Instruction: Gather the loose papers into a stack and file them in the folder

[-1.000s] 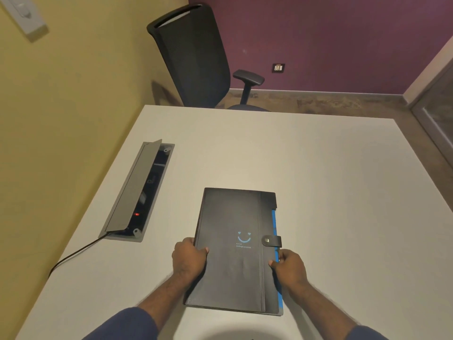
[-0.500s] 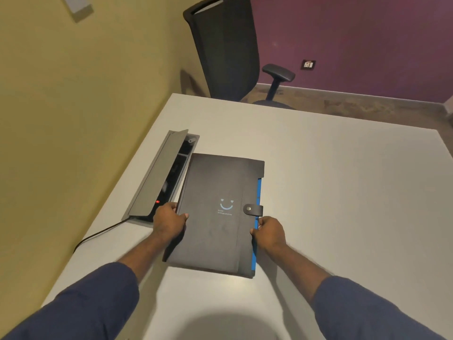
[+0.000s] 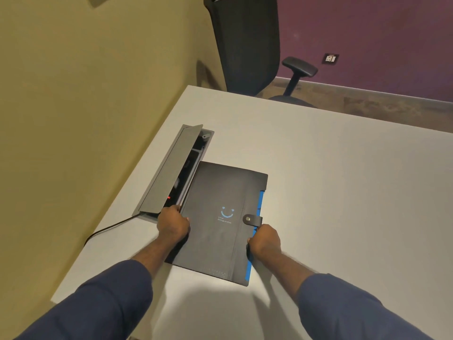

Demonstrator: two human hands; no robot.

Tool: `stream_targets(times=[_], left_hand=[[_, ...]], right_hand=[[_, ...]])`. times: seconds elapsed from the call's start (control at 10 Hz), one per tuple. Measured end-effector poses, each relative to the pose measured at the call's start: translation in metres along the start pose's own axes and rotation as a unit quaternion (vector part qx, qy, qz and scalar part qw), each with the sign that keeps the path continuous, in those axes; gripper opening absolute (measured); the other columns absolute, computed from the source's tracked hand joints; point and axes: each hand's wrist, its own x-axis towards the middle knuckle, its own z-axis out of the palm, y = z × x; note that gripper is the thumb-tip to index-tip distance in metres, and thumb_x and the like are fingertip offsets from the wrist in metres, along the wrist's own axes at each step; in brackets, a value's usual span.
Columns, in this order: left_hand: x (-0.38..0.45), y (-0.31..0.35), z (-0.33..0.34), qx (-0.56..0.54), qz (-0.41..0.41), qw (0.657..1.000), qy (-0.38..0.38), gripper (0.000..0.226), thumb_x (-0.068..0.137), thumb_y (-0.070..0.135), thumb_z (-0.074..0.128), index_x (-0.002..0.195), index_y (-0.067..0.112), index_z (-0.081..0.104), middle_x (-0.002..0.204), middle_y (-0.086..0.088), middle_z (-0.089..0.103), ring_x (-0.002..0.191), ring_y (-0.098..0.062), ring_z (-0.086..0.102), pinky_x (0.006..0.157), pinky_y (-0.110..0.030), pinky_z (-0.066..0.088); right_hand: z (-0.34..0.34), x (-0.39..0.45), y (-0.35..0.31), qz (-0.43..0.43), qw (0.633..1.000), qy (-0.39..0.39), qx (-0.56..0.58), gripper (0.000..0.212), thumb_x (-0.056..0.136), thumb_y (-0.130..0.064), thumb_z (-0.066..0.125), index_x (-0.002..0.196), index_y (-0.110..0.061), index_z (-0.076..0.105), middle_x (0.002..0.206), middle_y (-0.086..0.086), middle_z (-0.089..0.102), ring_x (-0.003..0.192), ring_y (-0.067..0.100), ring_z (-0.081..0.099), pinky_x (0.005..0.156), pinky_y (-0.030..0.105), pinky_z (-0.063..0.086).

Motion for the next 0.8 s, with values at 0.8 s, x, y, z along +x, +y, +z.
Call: stream_targets(times=[0.8], left_hand=[[-0.106,0.089,0.060,0.143,0.399,0.903,0.074,0.073,0.092,0.053,0.050,0.149,0.009,0.039,0.157,-0.009,0.039,0.146,-0.028,0.034,0.123,-0.043,0.021]], right_hand=[[-0.092,-0.019,0.101,-0.177,0.933,0.222,-0.222,0.058,0.093,-0.043,0.048,0.138,-0.006,0.045,0.142,0.010,0.049,0.142,0.030,0.034,0.122,0.039,0.016]])
